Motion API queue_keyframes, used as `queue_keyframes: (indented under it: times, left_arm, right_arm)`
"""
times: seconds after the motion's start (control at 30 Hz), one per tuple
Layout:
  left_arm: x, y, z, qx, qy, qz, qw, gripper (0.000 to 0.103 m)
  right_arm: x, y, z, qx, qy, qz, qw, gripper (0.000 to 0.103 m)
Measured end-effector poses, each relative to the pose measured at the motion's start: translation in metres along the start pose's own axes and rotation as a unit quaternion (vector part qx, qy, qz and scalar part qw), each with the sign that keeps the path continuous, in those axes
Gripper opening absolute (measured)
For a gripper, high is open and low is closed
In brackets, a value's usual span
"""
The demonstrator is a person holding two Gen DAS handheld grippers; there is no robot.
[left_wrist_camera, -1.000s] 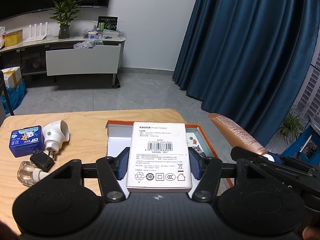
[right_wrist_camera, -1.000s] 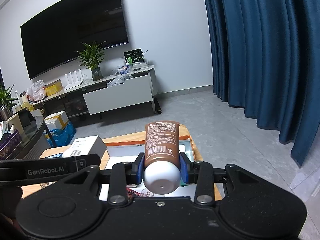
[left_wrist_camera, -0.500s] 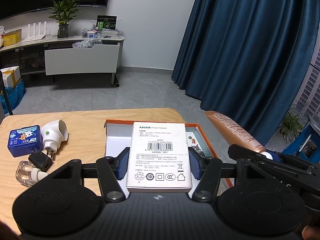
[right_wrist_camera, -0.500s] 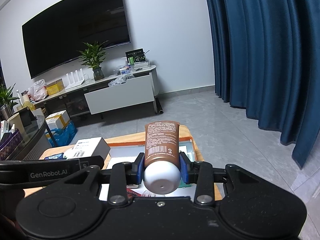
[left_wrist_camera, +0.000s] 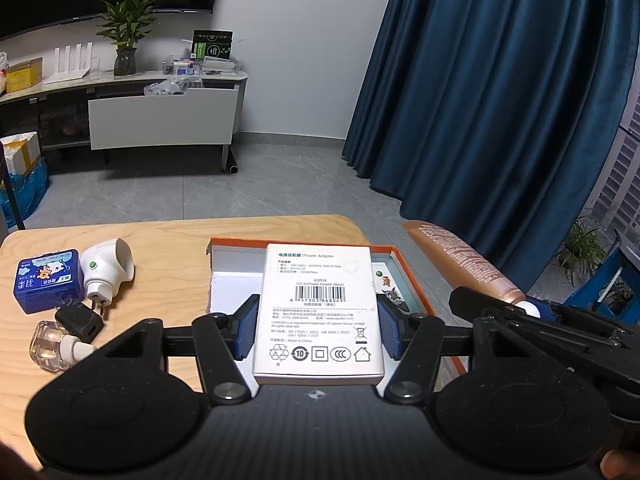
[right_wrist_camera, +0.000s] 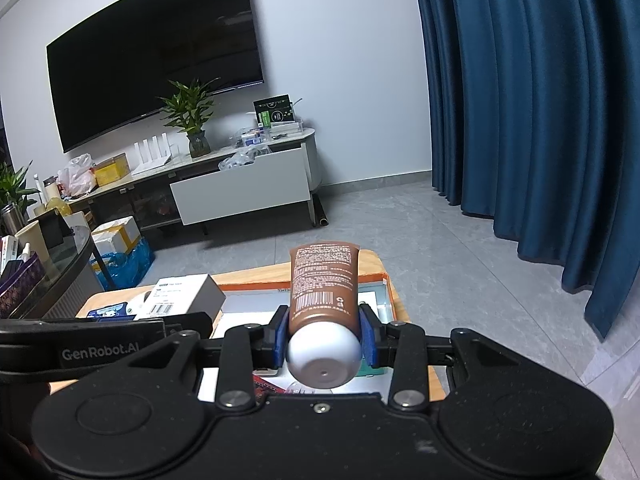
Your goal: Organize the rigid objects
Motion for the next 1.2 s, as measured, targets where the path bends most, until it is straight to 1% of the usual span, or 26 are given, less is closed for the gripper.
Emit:
queue_keyframes:
  times: [0.8,1.2]
  left_arm:
    - [-0.005,-0.001,0.005,0.002,0.009,0.002,1.0,0.06]
    - [0.009,-0.002,0.021,0.009,0.016,0.005,0.9998,0.06]
  right_arm:
    - [-0.011,-0.002,0.003,0.008,0.007,0.002,1.0,0.044]
    - [-0.008,0.001,0.007,0.007,0.01,0.003,1.0,0.044]
Point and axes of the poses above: each gripper's, at about its wrist camera, not at the fingertips, and x roughly against the way its jaws point, y to its left, z to its underside, the point moved 6 cm from there along -x, roughly the way its jaws point, and after that the axes turned 2 degrees about z, right-handed, at the moved point
